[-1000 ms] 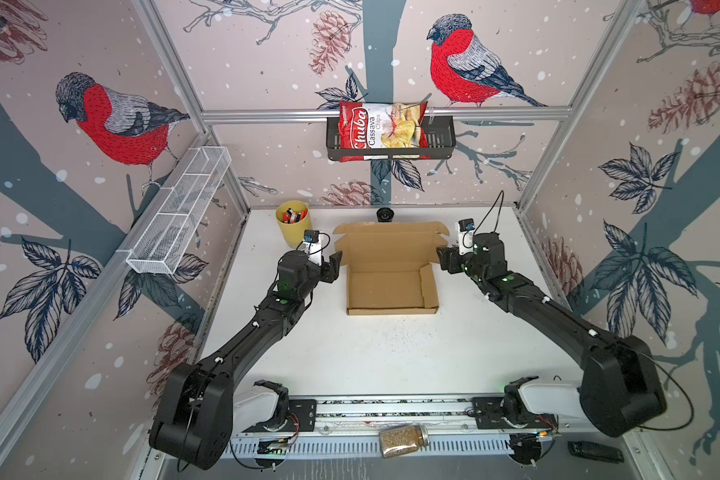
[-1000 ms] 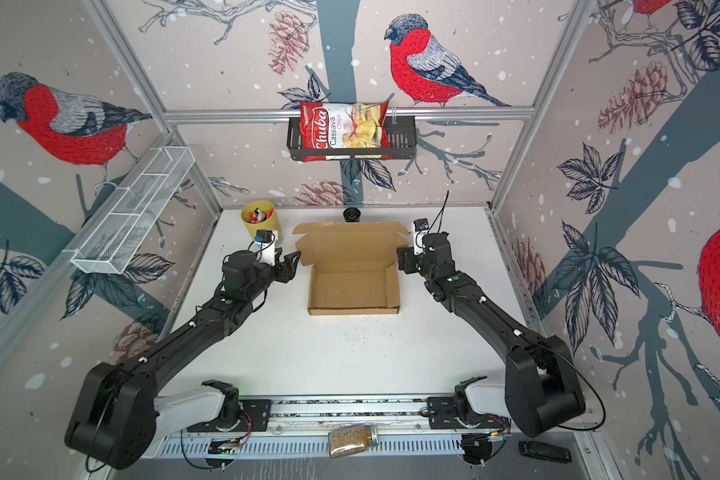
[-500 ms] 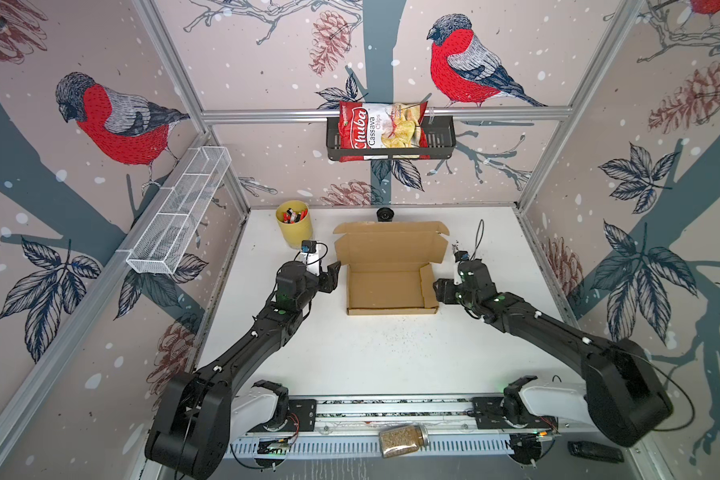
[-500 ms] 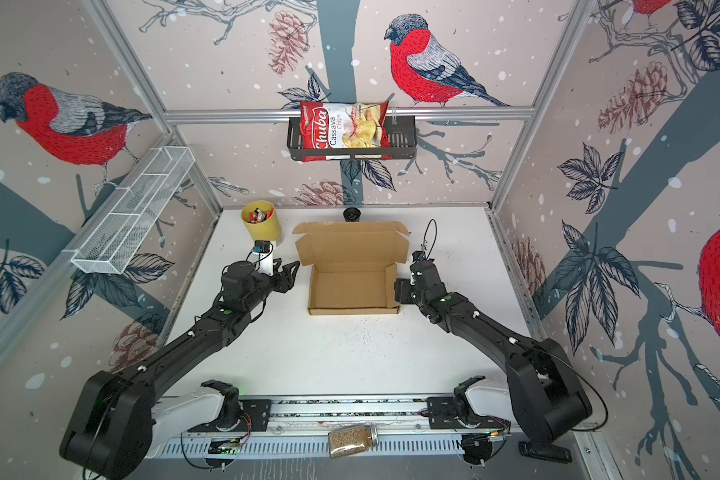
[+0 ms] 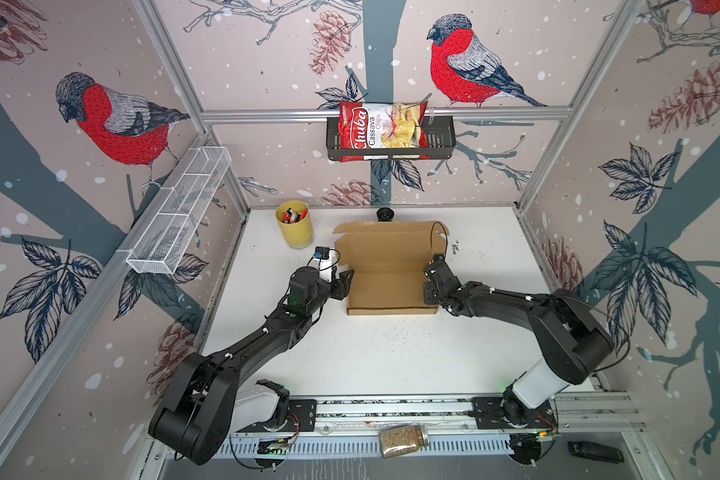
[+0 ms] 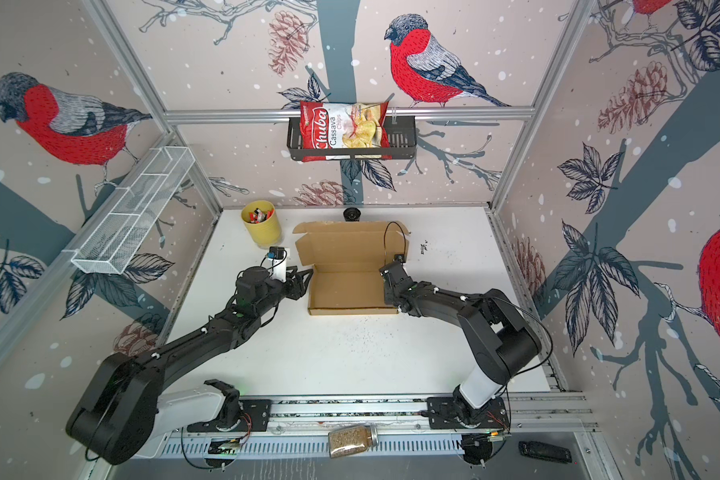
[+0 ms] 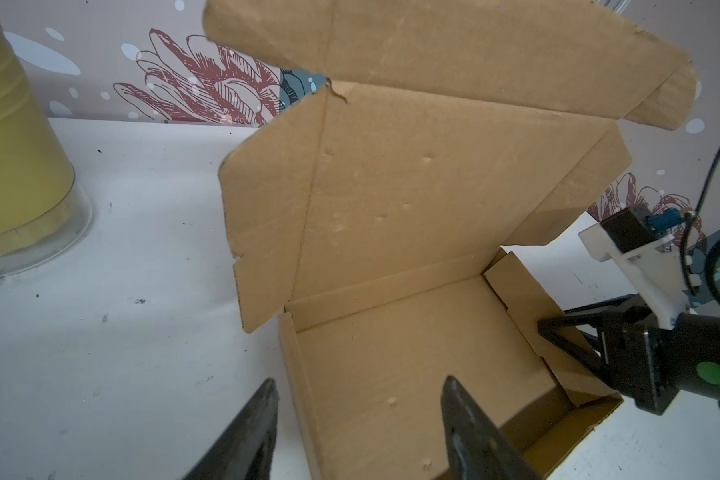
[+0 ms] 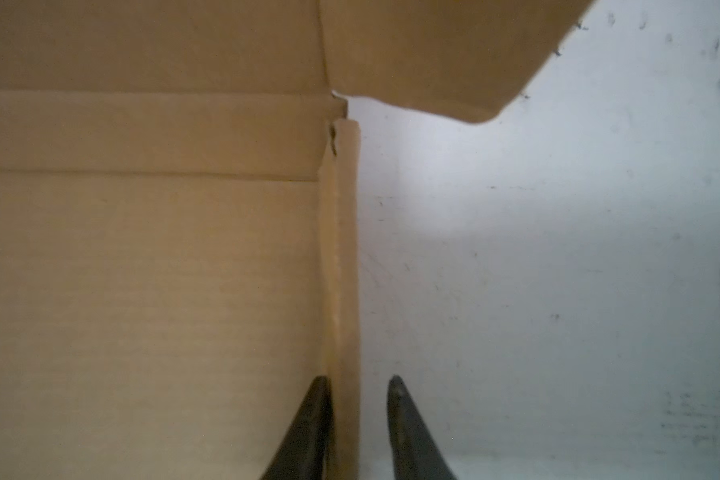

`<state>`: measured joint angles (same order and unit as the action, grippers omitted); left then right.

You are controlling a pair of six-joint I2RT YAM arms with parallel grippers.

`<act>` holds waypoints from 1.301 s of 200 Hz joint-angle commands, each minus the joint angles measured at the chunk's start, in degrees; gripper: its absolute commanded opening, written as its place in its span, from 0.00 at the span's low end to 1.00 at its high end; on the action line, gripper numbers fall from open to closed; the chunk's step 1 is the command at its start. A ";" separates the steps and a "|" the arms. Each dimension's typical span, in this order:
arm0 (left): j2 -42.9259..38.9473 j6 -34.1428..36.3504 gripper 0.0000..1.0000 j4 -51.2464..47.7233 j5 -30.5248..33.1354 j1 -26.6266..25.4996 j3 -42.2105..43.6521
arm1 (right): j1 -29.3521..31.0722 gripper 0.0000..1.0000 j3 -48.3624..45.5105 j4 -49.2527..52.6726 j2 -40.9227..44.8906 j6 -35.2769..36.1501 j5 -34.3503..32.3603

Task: Fold the paper box

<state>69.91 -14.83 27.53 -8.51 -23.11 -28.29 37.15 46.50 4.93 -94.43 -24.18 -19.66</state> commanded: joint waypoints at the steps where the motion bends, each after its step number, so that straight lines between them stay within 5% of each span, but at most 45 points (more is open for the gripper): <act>1: 0.54 -0.56 0.61 2.93 0.18 -0.18 -0.67 | 1.06 0.09 1.17 3.36 -1.82 -1.44 -6.87; 19: 0.89 -0.55 0.61 3.28 0.14 -0.42 -0.73 | 1.99 0.00 1.67 4.20 -2.87 -2.08 -8.55; 68: 0.97 -0.95 0.60 3.60 0.05 -0.70 -0.53 | 2.65 0.00 3.26 6.21 -6.10 -2.96 -11.49; 106: 0.10 -0.49 0.60 3.10 1.00 -0.69 -0.57 | 2.40 0.35 2.61 3.02 -2.16 -1.39 -5.72; 129: -0.55 0.09 0.60 2.27 1.51 -0.70 -0.70 | 2.02 0.47 1.13 0.74 3.05 -0.06 -2.88; 176: -3.98 3.31 0.61 -6.69 5.67 0.25 -3.67 | -3.08 0.55 -3.51 0.38 16.53 5.91 8.80; 213: -3.47 9.71 0.63 -14.19 -4.63 6.14 -8.04 | -12.95 0.56 -5.68 -4.26 26.39 16.82 22.72; 260: 5.94 17.91 0.69 -17.26 -8.44 8.38 -16.98 | -19.90 0.60 -0.80 -10.89 22.20 25.70 25.93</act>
<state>72.44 -2.44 12.64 -13.93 -15.68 -41.41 19.46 41.89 -1.02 -69.23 -4.89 1.56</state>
